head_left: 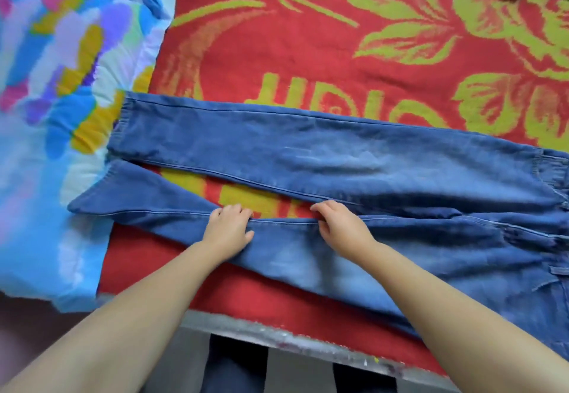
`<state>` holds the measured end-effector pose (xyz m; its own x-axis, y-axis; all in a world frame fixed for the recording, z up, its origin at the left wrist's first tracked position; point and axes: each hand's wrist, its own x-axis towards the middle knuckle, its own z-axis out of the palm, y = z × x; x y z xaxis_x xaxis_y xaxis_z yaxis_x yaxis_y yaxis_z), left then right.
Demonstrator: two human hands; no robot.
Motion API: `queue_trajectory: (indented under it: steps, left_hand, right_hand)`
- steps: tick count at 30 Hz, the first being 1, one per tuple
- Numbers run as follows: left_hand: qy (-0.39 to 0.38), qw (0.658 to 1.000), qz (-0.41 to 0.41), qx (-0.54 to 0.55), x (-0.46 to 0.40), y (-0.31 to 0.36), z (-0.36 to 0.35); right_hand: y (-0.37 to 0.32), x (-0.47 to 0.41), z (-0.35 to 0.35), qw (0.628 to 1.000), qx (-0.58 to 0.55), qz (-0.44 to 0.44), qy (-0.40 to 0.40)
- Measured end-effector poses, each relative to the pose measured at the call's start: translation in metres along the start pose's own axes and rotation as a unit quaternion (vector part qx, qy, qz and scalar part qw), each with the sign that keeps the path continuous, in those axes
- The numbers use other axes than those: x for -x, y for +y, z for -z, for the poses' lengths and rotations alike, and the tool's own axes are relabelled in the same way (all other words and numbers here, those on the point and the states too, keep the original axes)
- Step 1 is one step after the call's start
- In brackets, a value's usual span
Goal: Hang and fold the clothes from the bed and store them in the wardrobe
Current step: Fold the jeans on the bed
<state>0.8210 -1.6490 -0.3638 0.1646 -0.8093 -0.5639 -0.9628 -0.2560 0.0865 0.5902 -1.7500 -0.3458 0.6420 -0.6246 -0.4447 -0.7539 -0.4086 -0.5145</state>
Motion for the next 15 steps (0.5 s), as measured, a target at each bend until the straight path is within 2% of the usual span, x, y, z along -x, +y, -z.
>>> queue_trajectory:
  steps: [4, 10, 13, 15]
  left_hand:
    - [0.009, 0.999, -0.023, -0.046, 0.007, -0.079, 0.004]
    - [-0.017, 0.992, 0.024, -0.119, 0.034, -0.223, 0.013]
    - [-0.033, 0.998, 0.01, -0.055, 0.039, -0.262, 0.032]
    - [-0.095, 0.995, -0.009, 0.008, 0.041, -0.269, 0.048]
  right_hand:
    - [-0.052, -0.038, -0.037, 0.985, 0.144, -0.004, -0.097]
    - [-0.094, -0.059, -0.048, 0.973, 0.172, -0.016, -0.156]
    - [-0.104, -0.055, -0.043, 0.971, 0.182, -0.047, -0.148]
    - [-0.112, -0.048, -0.038, 0.964, 0.195, -0.056, -0.17]
